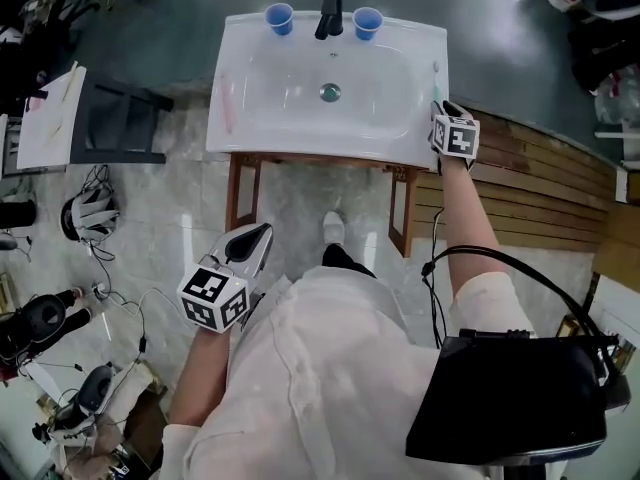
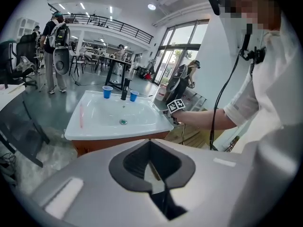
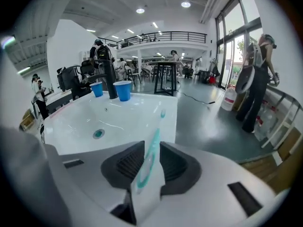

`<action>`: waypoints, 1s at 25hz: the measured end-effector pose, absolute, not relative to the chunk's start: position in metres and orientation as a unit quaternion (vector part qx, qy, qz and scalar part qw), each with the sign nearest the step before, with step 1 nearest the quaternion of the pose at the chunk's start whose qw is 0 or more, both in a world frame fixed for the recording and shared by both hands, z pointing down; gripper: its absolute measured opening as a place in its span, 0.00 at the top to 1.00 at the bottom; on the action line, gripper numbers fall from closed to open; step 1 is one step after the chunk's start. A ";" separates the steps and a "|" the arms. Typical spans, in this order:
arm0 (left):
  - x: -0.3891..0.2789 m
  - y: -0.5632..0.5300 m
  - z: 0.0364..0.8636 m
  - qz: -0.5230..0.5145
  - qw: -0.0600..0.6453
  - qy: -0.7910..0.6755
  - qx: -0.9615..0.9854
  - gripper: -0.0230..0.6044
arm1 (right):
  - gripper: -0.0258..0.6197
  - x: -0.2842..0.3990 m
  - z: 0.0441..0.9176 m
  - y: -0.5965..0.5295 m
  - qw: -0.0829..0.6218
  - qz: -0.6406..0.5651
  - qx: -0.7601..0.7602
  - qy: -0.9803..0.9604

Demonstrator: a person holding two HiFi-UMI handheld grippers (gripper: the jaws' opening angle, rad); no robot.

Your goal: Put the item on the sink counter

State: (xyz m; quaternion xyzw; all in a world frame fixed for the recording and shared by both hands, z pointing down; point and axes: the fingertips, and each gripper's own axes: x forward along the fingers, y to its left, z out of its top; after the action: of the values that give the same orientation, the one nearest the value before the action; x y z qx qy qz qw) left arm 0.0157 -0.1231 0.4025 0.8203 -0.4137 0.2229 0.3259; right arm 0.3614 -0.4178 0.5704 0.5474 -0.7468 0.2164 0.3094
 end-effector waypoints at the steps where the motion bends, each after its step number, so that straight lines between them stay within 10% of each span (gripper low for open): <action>1: 0.015 -0.123 0.404 0.224 0.327 -0.415 0.819 0.96 | 0.84 0.361 0.575 -0.418 0.309 0.221 0.547 -0.746; 25: -0.013 -0.071 0.397 0.200 0.323 -0.399 0.835 0.96 | 0.88 0.315 0.525 -0.334 0.240 0.259 0.557 -0.752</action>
State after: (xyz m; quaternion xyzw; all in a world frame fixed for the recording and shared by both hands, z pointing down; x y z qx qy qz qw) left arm -0.0130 -0.0709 0.3975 0.8346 -0.3990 0.1997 0.3229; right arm 0.3150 -0.3341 0.5253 0.5570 -0.7519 0.2591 0.2396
